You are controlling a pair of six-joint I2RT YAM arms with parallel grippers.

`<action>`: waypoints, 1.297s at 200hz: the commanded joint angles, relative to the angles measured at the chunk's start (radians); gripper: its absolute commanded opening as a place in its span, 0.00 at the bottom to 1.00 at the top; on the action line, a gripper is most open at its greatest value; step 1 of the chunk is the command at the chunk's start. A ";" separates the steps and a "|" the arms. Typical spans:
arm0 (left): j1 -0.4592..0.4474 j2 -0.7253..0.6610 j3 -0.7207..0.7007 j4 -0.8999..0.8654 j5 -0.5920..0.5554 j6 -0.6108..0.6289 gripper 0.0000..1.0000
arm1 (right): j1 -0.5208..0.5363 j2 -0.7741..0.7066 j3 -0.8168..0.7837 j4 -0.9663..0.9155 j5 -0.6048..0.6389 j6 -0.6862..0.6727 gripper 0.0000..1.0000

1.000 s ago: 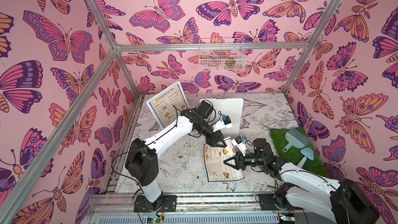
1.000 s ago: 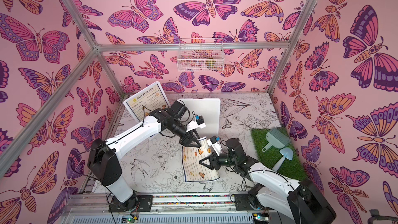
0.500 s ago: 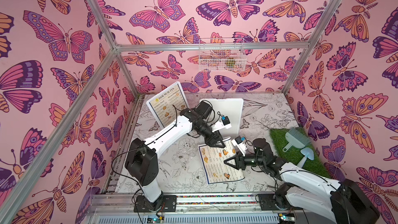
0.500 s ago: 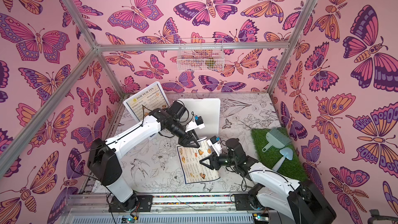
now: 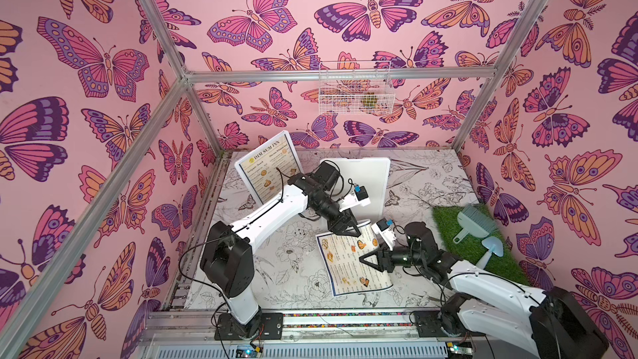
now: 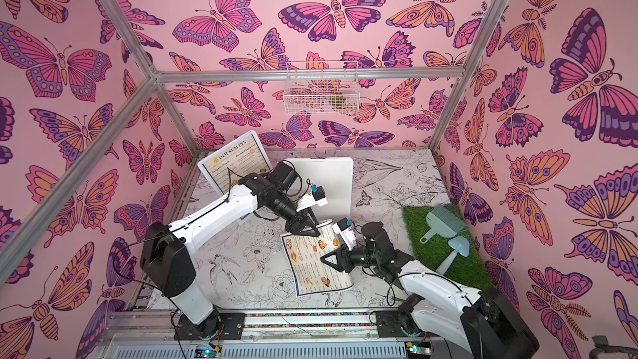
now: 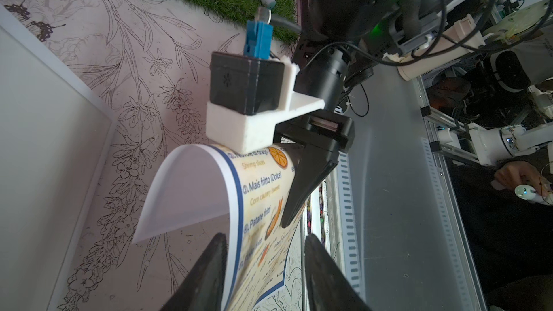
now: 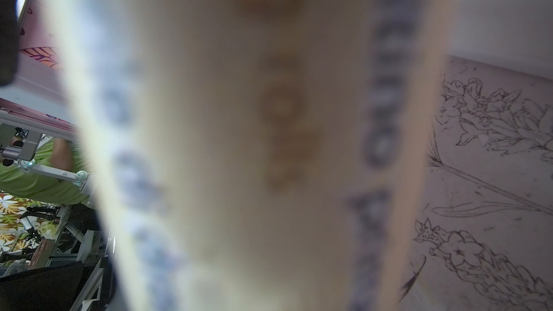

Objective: Insert the menus into the narrow rack
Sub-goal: Pick up the menu from the center of the board.

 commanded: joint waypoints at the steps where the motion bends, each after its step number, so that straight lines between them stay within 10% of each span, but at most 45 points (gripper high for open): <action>1: 0.000 0.020 0.014 -0.038 0.037 0.016 0.45 | 0.007 -0.014 0.031 -0.011 0.001 -0.021 0.49; 230: -0.014 0.038 0.029 -0.042 0.038 0.012 0.15 | 0.010 -0.026 0.043 -0.047 0.022 -0.027 0.49; 259: -0.015 0.003 0.023 -0.042 -0.002 0.012 0.11 | 0.009 -0.065 0.064 -0.112 0.068 -0.028 0.65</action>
